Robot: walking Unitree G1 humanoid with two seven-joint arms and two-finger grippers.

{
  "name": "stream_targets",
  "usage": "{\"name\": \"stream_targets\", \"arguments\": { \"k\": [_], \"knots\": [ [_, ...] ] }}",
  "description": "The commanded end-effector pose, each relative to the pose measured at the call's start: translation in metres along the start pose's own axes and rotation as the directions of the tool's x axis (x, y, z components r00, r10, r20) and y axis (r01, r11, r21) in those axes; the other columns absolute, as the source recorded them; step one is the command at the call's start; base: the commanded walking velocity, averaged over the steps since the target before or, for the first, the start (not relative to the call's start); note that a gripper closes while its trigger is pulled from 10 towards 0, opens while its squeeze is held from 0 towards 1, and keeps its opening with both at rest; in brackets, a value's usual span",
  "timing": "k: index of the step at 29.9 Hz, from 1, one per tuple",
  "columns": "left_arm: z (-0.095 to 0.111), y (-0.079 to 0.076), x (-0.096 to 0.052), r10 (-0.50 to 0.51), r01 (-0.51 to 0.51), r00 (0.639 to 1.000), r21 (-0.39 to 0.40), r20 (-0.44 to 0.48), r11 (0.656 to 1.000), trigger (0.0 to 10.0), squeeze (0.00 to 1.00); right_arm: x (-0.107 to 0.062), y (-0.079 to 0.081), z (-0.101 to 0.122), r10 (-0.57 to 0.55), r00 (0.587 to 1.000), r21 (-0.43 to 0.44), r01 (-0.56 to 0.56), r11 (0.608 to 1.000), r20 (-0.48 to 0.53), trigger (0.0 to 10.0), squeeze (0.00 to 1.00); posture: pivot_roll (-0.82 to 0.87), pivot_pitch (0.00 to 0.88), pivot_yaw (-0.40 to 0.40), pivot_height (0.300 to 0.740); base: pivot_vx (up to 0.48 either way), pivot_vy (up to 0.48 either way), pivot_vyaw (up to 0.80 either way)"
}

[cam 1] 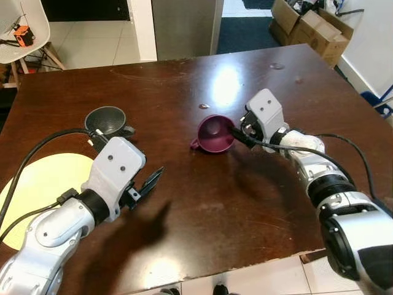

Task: Setting the table

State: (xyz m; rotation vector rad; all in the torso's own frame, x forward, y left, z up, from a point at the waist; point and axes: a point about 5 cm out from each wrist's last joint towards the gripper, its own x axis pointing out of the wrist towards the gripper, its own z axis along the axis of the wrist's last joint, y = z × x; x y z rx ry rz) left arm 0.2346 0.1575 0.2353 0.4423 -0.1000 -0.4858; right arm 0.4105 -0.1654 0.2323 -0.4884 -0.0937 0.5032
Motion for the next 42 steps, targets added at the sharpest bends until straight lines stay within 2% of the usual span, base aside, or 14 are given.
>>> {"name": "stream_targets", "arguments": {
  "k": [1, 10, 20, 26, 28, 29, 30, 31, 32, 35, 37, 39, 40, 42],
  "knots": [
    [-0.001, -0.001, -0.005, -0.005, 0.005, 1.0, 0.002, -0.015, 1.0, 10.0, 0.0, -0.001, 0.001, -0.008, -0.014, 0.999, 0.049, 0.016, 0.999, -0.031, 0.0, 0.0, 0.32, 0.215, 0.092, 0.74, 0.0, 0.0, 0.0],
    [0.0, 0.0, -0.004, -0.006, 0.006, 1.0, 0.003, -0.017, 1.0, 10.0, 0.0, -0.004, 0.005, -0.019, 0.009, 0.997, 0.097, -0.002, 0.995, -0.073, 0.0, 0.0, 0.31, 0.2, 0.093, 0.74, 0.0, 0.0, 0.0],
    [-0.001, -0.003, 0.001, -0.009, 0.009, 1.0, -0.006, -0.007, 1.0, 10.0, 0.0, -0.006, 0.003, -0.021, 0.022, 0.998, 0.177, -0.01, 0.984, -0.063, 0.0, 0.0, 0.29, 0.178, 0.085, 0.74, 0.0, 0.0, 0.0],
    [-0.002, -0.007, 0.01, -0.013, 0.014, 1.0, -0.023, 0.013, 1.0, 10.0, 0.0, -0.013, -0.011, -0.019, 0.002, 1.0, 0.322, 0.005, 0.947, -0.019, 0.0, 0.0, 0.24, 0.155, 0.072, 0.74, 0.0, 0.0, 0.0],
    [-0.002, -0.008, 0.011, -0.016, 0.016, 1.0, -0.026, 0.017, 1.0, 10.0, 0.0, -0.014, -0.013, -0.019, 0.013, 1.0, 0.34, -0.004, 0.941, -0.025, 0.0, 0.0, 0.22, 0.152, 0.07, 0.74, 0.0, 0.0, 0.0],
    [-0.002, -0.01, 0.014, -0.019, 0.02, 1.0, -0.033, 0.025, 0.999, 10.0, 0.0, -0.016, -0.017, -0.015, 0.078, 0.997, 0.378, -0.067, 0.923, -0.013, 3.2, 0.0, 0.2, 0.151, 0.069, 0.74, 0.0, 0.0, 0.0],
    [-0.002, -0.011, 0.015, -0.022, 0.023, 0.999, -0.038, 0.029, 0.999, 10.0, 0.0, -0.017, -0.019, -0.013, 0.123, 0.992, 0.372, -0.104, 0.922, -0.027, 10.0, 0.0, 0.19, 0.149, 0.067, 0.74, 0.0, 0.0, 0.0],
    [-0.002, -0.011, 0.015, -0.022, 0.023, 0.999, -0.038, 0.029, 0.999, 10.0, 0.0, -0.017, -0.019, -0.013, 0.123, 0.992, 0.372, -0.104, 0.922, -0.027, 10.0, 0.0, 0.19, 0.149, 0.067, 0.74, 0.0, 0.0, 0.0],
    [-0.003, -0.012, 0.017, -0.027, 0.028, 0.999, -0.044, 0.034, 0.999, 10.0, 0.0, -0.02, -0.023, -0.009, 0.179, 0.983, 0.362, -0.152, 0.92, -0.042, 10.0, 0.0, 0.17, 0.148, 0.065, 0.74, 0.0, 0.0, 0.0],
    [-0.004, -0.015, 0.02, -0.035, 0.037, 0.999, -0.051, 0.041, 0.998, 10.0, 0.0, -0.025, -0.032, -0.001, 0.267, 0.962, 0.396, -0.225, 0.89, -0.052, 10.0, 0.0, 0.16, 0.145, 0.065, 0.74, 0.0, 0.0, 0.0],
    [-0.004, -0.016, 0.021, -0.036, 0.038, 0.998, -0.053, 0.043, 0.998, 10.0, 0.0, -0.027, -0.034, 0.001, 0.28, 0.958, 0.408, -0.236, 0.882, -0.051, 10.0, 0.0, 0.15, 0.145, 0.062, 0.74, 0.0, 0.0, 0.0],
    [-0.004, -0.017, 0.024, -0.036, 0.039, 0.998, -0.057, 0.05, 0.998, 10.0, 0.0, -0.028, -0.038, 0.006, 0.297, 0.954, 0.474, -0.239, 0.848, -0.05, 10.0, 0.0, 0.14, 0.144, 0.058, 0.74, 0.0, 0.0, 0.0],
    [-0.004, -0.017, 0.025, -0.037, 0.04, 0.998, -0.058, 0.055, 0.998, 10.0, 0.0, -0.029, -0.04, 0.009, 0.311, 0.949, 0.53, -0.239, 0.814, -0.05, 10.0, 0.0, 0.13, 0.144, 0.054, 0.74, 0.0, 0.0, 0.0],
    [-0.004, -0.018, 0.026, -0.036, 0.039, 0.998, -0.059, 0.058, 0.997, 10.0, 0.0, -0.03, -0.04, 0.006, 0.308, 0.948, 0.539, -0.218, 0.813, -0.081, 10.0, 0.0, 0.13, 0.143, 0.052, 0.74, 0.0, 0.0, 0.0]
  ]
}}
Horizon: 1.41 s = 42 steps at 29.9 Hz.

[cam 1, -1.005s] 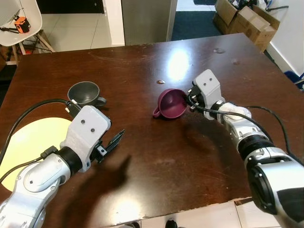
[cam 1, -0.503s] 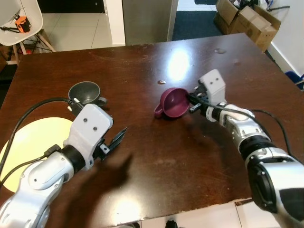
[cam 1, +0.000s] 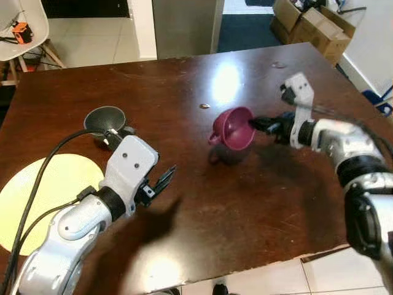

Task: Setting the table

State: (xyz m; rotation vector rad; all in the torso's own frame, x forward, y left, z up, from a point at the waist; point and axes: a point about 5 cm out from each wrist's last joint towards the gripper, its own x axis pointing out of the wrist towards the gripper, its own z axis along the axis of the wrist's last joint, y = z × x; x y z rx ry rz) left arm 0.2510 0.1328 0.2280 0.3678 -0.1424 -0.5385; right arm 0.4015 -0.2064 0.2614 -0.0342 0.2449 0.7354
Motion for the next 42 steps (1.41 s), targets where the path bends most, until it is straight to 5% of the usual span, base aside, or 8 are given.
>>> {"name": "stream_targets", "arguments": {
  "k": [1, 10, 25, 29, 31, 32, 34, 42],
  "knots": [
    [-0.004, -0.002, 0.0, 0.0, 0.0, 1.0, 0.001, -0.011, 1.0, 10.0, 0.0, -0.001, -0.002, -0.007, -0.016, 0.999, 0.06, 0.018, 0.998, -0.036, 10.0, 0.0, 0.13, 0.142, 0.052, 0.74, 0.0, 0.0, 0.0],
    [-0.006, -0.004, 0.0, 0.01, -0.01, 1.0, -0.005, -0.004, 1.0, 10.0, 0.0, -0.023, -0.014, -0.034, -0.017, 0.962, -0.013, 0.014, 1.0, -0.273, 10.0, 0.0, 0.12, 0.15, 0.031, 0.74, 0.0, 0.0, 0.0],
    [-0.008, -0.006, 0.0, 0.009, -0.009, 1.0, -0.012, 0.001, 1.0, 10.0, 0.0, -0.046, -0.036, -0.024, -0.247, 0.937, -0.037, 0.245, 0.969, -0.248, 10.0, 0.0, 0.11, 0.153, 0.032, 0.74, 0.0, 0.0, 0.0],
    [-0.008, -0.007, 0.0, 0.007, -0.007, 1.0, -0.012, 0.002, 1.0, 10.0, 0.0, -0.047, -0.037, -0.022, -0.27, 0.935, -0.042, 0.268, 0.963, -0.231, 10.0, 0.17, 0.11, 0.152, 0.033, 0.74, 0.0, 0.0, 0.0],
    [-0.007, -0.007, 0.001, 0.007, -0.007, 1.0, -0.012, 0.004, 1.0, 10.0, 0.0, -0.047, -0.04, -0.021, -0.322, 0.925, -0.048, 0.319, 0.947, -0.204, 10.0, 0.52, 0.11, 0.152, 0.034, 0.74, 0.0, 0.0, 0.0],
    [-0.007, -0.007, 0.001, 0.007, -0.007, 1.0, -0.012, 0.005, 1.0, 10.0, 0.0, -0.047, -0.041, -0.02, -0.344, 0.92, -0.042, 0.342, 0.939, -0.186, 10.0, 0.83, 0.11, 0.15, 0.034, 0.74, 0.0, 0.0, 0.0],
    [-0.007, -0.006, 0.0, 0.007, -0.007, 1.0, -0.01, 0.003, 1.0, 10.0, 0.0, -0.048, -0.042, -0.018, -0.37, 0.915, -0.029, 0.37, 0.929, -0.162, 10.0, 1.0, 0.11, 0.15, 0.034, 0.74, 0.0, 0.0, 0.0],
    [-0.007, -0.007, 0.0, 0.006, -0.006, 1.0, -0.011, 0.003, 1.0, 10.0, 0.0, -0.048, -0.044, -0.016, -0.405, 0.906, -0.018, 0.406, 0.914, -0.123, 10.0, 1.0, 0.12, 0.151, 0.036, 0.74, 0.0, 0.0, 0.0]
  ]
}}
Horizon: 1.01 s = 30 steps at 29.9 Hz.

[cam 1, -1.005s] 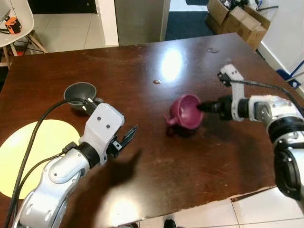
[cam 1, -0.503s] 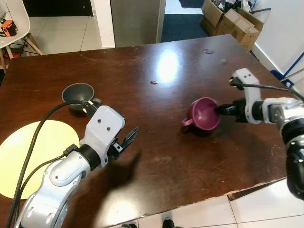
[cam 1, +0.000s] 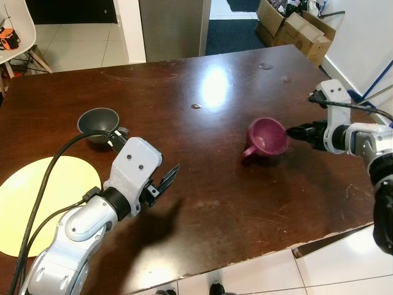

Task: Setting the table

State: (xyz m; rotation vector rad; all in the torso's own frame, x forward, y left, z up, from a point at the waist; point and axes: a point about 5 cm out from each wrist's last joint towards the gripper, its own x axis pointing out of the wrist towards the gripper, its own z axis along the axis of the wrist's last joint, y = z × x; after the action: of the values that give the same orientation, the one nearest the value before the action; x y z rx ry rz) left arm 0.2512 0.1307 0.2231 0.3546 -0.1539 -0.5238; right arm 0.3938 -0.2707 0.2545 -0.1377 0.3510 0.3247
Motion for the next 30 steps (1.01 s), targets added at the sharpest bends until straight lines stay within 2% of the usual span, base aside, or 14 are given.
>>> {"name": "stream_targets", "arguments": {
  "k": [1, 2, 4, 5, 11, 16, 18, 19, 20, 21, 24, 25, 29, 30],
  "knots": [
    [-0.003, -0.004, -0.001, -0.013, 0.013, 1.0, -0.003, -0.008, 1.0, 10.0, 0.0, -0.001, -0.003, 0.0, -0.026, 0.999, 0.019, 0.025, 0.999, 0.024, 10.0, 1.0, 0.12, 0.15, 0.037, 0.74, 0.0, 0.0, 0.0],
    [-0.003, -0.004, -0.001, -0.014, 0.014, 1.0, -0.003, -0.008, 1.0, 10.0, 0.0, -0.001, -0.003, 0.001, -0.03, 0.999, 0.019, 0.03, 0.999, 0.028, 10.0, 0.21, 0.12, 0.15, 0.037, 0.74, 0.0, 0.0, 0.0],
    [-0.003, -0.004, -0.001, -0.015, 0.015, 1.0, -0.002, -0.008, 1.0, 10.0, 0.0, -0.001, -0.003, 0.001, -0.031, 0.999, 0.02, 0.03, 0.999, 0.033, 10.0, 0.21, 0.12, 0.15, 0.038, 0.74, 0.0, 0.0, 0.0],
    [-0.003, -0.004, -0.001, -0.015, 0.015, 1.0, -0.003, -0.008, 1.0, 10.0, 0.0, -0.001, -0.003, 0.002, -0.032, 0.999, 0.02, 0.031, 0.999, 0.04, 10.0, 0.0, 0.12, 0.15, 0.038, 0.74, 0.0, 0.0, 0.0],
    [-0.003, -0.004, 0.0, -0.018, 0.018, 1.0, -0.004, -0.008, 1.0, 10.0, 0.0, -0.002, -0.004, 0.005, -0.034, 0.997, 0.019, 0.033, 0.999, 0.063, 10.0, 0.0, 0.11, 0.148, 0.044, 0.74, 0.0, 0.0, 0.0],
    [-0.003, -0.004, 0.001, -0.02, 0.02, 1.0, -0.004, -0.004, 1.0, 10.0, 0.0, -0.004, -0.007, 0.009, -0.066, 0.994, -0.019, 0.068, 0.998, 0.088, 10.0, 0.0, 0.11, 0.145, 0.042, 0.74, 0.0, 0.0, 0.0],
    [-0.003, -0.004, 0.001, -0.017, 0.017, 1.0, -0.006, -0.002, 1.0, 10.0, 0.0, -0.007, -0.01, 0.018, -0.112, 0.984, -0.026, 0.117, 0.993, 0.139, 10.0, 0.0, 0.11, 0.143, 0.046, 0.74, 0.0, 0.0, 0.0],
    [-0.003, -0.004, 0.001, -0.016, 0.016, 1.0, -0.005, -0.001, 1.0, 10.0, 0.0, -0.009, -0.014, 0.026, -0.183, 0.965, -0.068, 0.199, 0.978, 0.185, 10.0, 0.0, 0.11, 0.143, 0.046, 0.74, 0.0, 0.0, 0.0],
    [-0.003, -0.004, 0.001, -0.016, 0.016, 1.0, -0.005, -0.001, 1.0, 10.0, 0.0, -0.009, -0.014, 0.026, -0.183, 0.965, -0.068, 0.199, 0.978, 0.185, 10.0, 0.0, 0.11, 0.143, 0.046, 0.74, 0.0, 0.0, 0.0],
    [-0.002, -0.003, 0.001, -0.015, 0.015, 1.0, -0.008, 0.001, 1.0, 10.0, 0.0, -0.01, -0.013, 0.031, -0.194, 0.954, -0.071, 0.215, 0.974, 0.227, 10.0, 0.0, 0.11, 0.143, 0.053, 0.74, 0.0, 0.0, 0.0],
    [-0.001, -0.002, 0.004, -0.015, 0.015, 1.0, -0.009, 0.01, 1.0, 10.0, 0.0, -0.008, -0.003, 0.043, -0.192, 0.917, -0.065, 0.228, 0.971, 0.349, 10.0, 0.0, 0.11, 0.134, 0.068, 0.74, 0.0, 0.0, 0.0],
    [-0.001, -0.002, 0.007, -0.017, 0.017, 1.0, -0.01, 0.016, 1.0, 10.0, 0.0, -0.008, 0.004, 0.046, -0.19, 0.89, -0.052, 0.232, 0.971, 0.414, 10.0, 0.0, 0.11, 0.132, 0.073, 0.74, 0.0, 0.0, 0.0],
    [0.0, -0.002, 0.009, -0.02, 0.021, 1.0, -0.01, 0.023, 1.0, 10.0, 0.0, -0.009, 0.014, 0.046, -0.197, 0.858, -0.041, 0.246, 0.968, 0.473, 10.0, 0.0, 0.1, 0.124, 0.086, 0.74, 0.0, 0.0, 0.0],
    [0.0, -0.002, 0.013, -0.025, 0.026, 0.999, -0.011, 0.029, 1.0, 10.0, 0.0, -0.013, 0.048, 0.037, -0.192, 0.797, -0.067, 0.279, 0.958, 0.573, 10.0, 0.0, 0.08, 0.116, 0.1, 0.74, 0.0, 0.0, 0.0]
  ]
}}
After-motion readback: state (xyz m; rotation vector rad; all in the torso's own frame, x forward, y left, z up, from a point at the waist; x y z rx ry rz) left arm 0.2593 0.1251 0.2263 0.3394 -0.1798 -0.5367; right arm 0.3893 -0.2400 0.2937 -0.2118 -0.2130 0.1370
